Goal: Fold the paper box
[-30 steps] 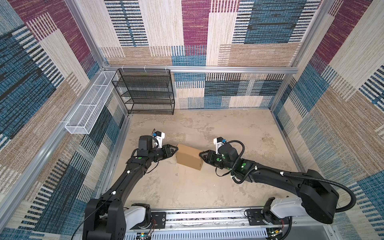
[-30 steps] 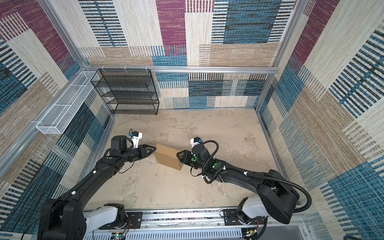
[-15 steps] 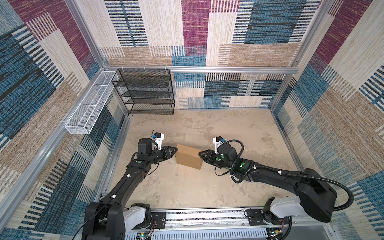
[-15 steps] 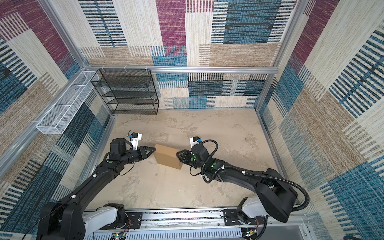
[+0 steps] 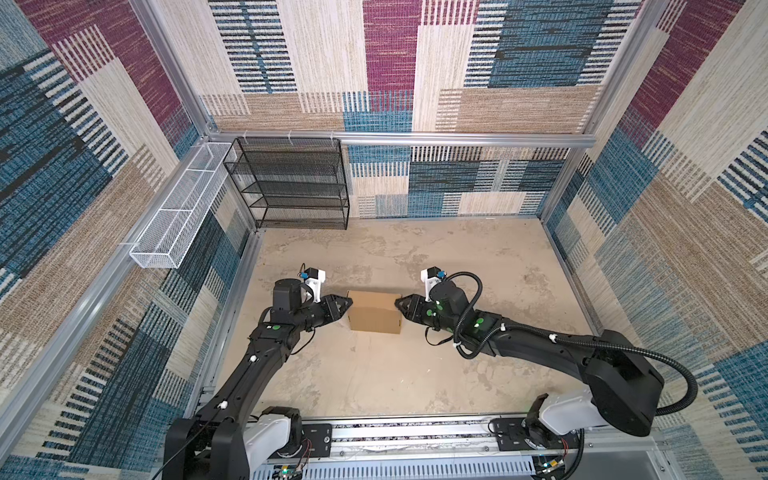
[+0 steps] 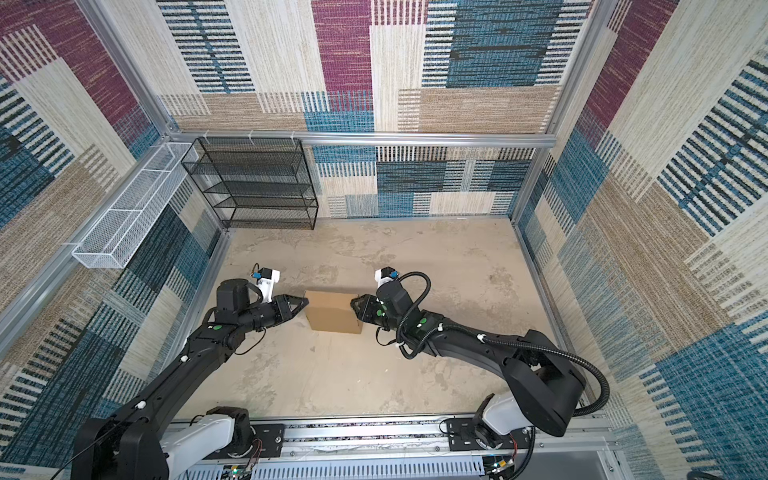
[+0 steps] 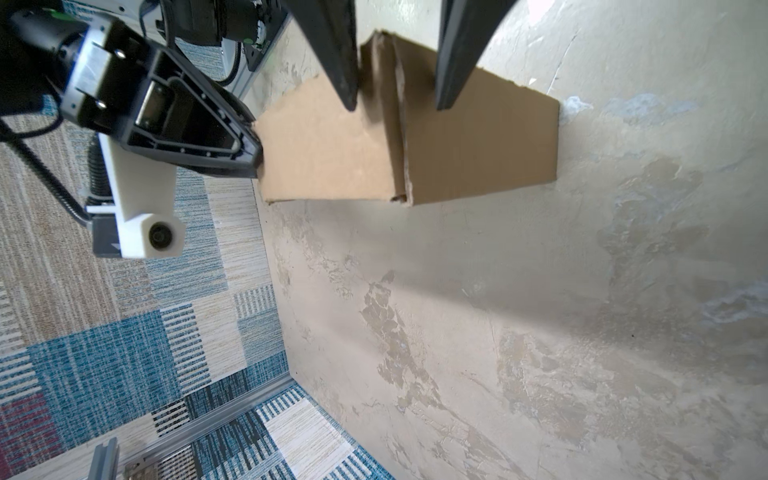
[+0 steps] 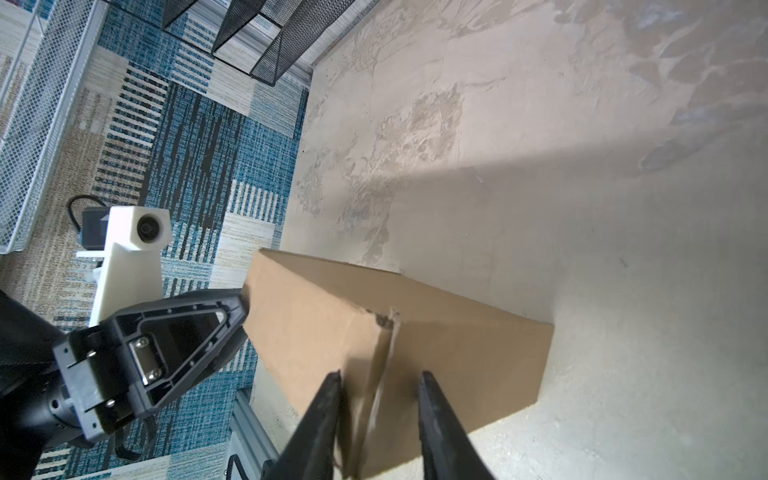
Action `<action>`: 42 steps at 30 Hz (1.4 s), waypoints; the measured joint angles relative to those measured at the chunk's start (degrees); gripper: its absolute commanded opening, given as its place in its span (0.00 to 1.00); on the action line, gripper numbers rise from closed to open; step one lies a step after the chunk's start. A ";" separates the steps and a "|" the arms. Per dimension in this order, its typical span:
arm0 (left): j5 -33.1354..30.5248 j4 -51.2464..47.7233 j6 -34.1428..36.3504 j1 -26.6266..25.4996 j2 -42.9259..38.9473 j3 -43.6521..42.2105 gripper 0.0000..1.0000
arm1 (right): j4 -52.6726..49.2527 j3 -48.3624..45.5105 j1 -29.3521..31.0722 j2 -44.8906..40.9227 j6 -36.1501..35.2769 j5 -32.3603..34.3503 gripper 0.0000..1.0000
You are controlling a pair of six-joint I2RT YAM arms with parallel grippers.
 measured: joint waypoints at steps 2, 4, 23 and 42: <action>-0.02 -1.64 0.00 0.00 -0.52 0.24 0.42 | -1.16 0.81 0.00 0.35 -0.83 -0.11 0.45; -0.15 -3.28 0.02 -0.02 -0.92 0.74 0.45 | -2.69 1.68 0.00 0.48 -1.44 -0.11 0.47; -2.64 -15.30 4.11 0.26 -0.46 9.97 0.47 | -11.13 7.30 0.00 0.26 -6.36 -0.13 0.55; -1.03 -14.82 5.07 0.46 3.30 8.35 0.34 | -7.39 5.92 -0.02 2.64 -6.29 -2.49 0.43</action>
